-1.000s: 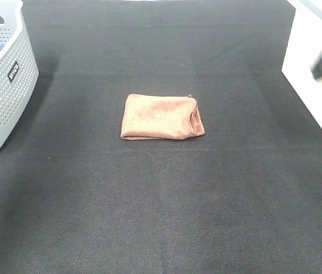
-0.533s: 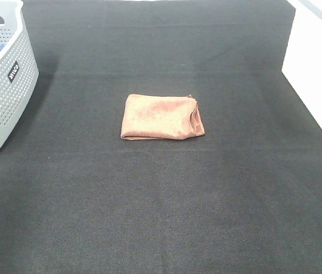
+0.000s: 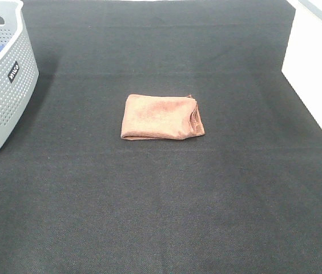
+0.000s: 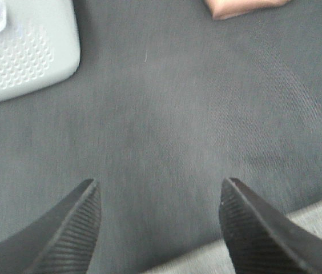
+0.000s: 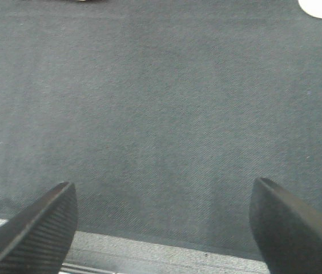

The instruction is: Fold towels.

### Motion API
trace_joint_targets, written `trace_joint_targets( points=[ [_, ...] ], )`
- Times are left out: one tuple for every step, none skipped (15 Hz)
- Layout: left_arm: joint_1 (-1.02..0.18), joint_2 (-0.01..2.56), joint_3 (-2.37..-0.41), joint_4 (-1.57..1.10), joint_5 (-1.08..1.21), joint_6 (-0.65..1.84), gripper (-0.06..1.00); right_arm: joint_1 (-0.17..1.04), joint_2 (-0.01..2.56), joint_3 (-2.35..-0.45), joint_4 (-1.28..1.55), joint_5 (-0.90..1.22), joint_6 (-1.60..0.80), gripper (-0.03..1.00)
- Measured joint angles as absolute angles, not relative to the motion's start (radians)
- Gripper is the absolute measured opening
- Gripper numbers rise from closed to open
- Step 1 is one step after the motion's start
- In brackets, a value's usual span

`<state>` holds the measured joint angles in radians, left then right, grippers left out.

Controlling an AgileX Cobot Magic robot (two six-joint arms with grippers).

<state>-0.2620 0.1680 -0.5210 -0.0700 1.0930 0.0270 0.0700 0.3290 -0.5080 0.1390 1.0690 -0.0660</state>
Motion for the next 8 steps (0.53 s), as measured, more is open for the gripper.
trace_joint_targets(
  points=[
    [-0.262,0.167,-0.502,-0.075,1.076,0.039,0.59,0.07,0.329,-0.508,0.139,1.069,-0.067,0.78],
    [-0.262,0.167,-0.499,-0.082,1.069,0.051,0.59,0.07,0.327,-0.507,0.139,1.069,-0.067,0.78],
    [-0.262,0.167,-0.499,-0.098,1.062,0.071,0.59,0.07,0.327,-0.506,0.139,1.069,-0.074,0.78],
    [-0.262,0.167,-0.499,-0.098,1.062,0.071,0.59,0.07,0.327,-0.506,0.139,1.069,-0.074,0.78],
    [-0.262,0.167,-0.499,-0.108,1.062,0.084,0.59,0.07,0.327,-0.506,0.141,1.069,-0.095,0.78],
    [-0.262,0.167,-0.499,-0.123,1.061,0.1,0.59,0.07,0.327,-0.506,0.144,1.069,-0.113,0.78],
    [-0.262,0.167,-0.499,-0.138,1.061,0.124,0.59,0.07,0.327,-0.506,0.153,1.069,-0.121,0.77],
    [-0.262,0.167,-0.499,-0.142,1.061,0.129,0.59,0.07,0.327,-0.506,0.158,1.069,-0.127,0.77]
  ],
)
